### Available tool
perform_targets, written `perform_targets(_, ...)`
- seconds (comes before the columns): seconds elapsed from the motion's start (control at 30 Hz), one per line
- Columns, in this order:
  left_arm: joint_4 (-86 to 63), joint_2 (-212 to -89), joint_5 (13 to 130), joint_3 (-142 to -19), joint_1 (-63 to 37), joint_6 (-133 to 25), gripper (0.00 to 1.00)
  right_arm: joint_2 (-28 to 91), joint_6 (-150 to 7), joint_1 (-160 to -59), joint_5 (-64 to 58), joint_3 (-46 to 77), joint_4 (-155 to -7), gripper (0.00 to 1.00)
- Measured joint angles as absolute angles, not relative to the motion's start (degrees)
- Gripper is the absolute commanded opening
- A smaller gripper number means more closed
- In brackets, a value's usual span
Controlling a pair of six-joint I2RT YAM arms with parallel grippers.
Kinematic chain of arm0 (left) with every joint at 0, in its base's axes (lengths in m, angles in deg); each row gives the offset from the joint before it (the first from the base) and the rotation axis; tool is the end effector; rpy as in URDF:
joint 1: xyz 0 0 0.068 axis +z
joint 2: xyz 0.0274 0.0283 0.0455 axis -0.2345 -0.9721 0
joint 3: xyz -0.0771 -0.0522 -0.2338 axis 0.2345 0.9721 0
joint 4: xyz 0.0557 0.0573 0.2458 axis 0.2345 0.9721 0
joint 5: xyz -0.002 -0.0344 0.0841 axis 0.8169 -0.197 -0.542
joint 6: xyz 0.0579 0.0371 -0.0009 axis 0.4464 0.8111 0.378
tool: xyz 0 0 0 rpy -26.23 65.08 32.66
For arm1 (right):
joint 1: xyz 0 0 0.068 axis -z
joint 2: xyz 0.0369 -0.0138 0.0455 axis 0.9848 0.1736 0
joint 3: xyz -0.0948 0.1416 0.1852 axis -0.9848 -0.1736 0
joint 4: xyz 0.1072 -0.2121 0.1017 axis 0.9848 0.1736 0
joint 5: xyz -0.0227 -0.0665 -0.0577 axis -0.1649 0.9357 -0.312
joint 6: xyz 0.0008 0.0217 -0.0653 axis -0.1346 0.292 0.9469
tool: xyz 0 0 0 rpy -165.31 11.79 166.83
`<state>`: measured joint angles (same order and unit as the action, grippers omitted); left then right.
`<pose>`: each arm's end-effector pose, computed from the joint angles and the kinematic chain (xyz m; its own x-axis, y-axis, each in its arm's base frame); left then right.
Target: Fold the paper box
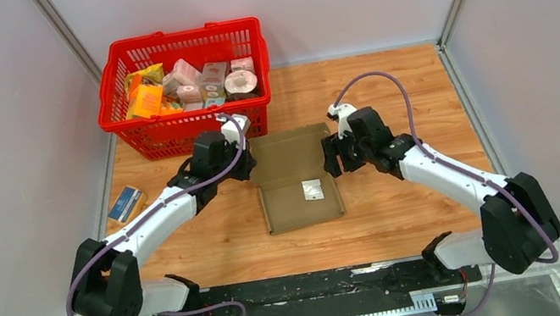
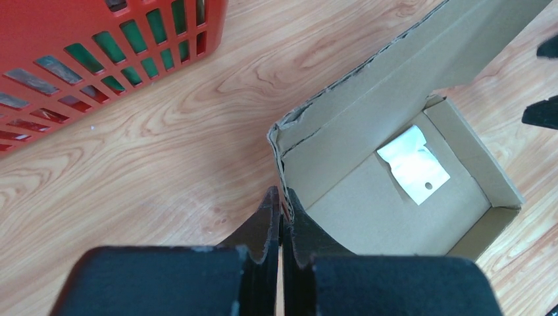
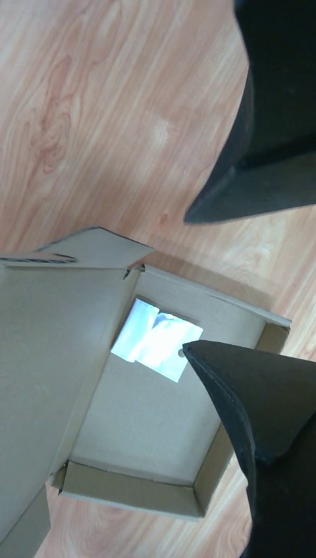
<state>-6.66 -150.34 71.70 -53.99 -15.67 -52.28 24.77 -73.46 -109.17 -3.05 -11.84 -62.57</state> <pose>0.2642 -0.1573 0.2107 -0.5620 0.1232 -0.8179 0.5033 0.8357 -0.2199 0.2488 0.1475 0.2002 -0.7065 -0.2187 -0.6731 -0.4611 0.8637 0.2034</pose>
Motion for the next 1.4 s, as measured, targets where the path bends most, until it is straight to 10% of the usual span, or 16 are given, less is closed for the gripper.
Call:
perform_targets(0.2,-6.63,-150.34,72.18,-53.99,-15.67,-50.92,0.0,28.29,-69.33,-105.87,-6.35,-11.23,-66.77,0.71)
perform_targets(0.7,-4.95,-151.15,72.59,-55.54,-15.67,-48.63,0.0,33.47,-63.78,-104.78,-11.45,-10.47,-72.78,0.01)
perform_targets(1.4,-15.14,-157.7,42.67,-56.46,-20.48,-73.67,0.0,33.21,-85.0,-122.13,31.66,-14.12,-87.38,0.0)
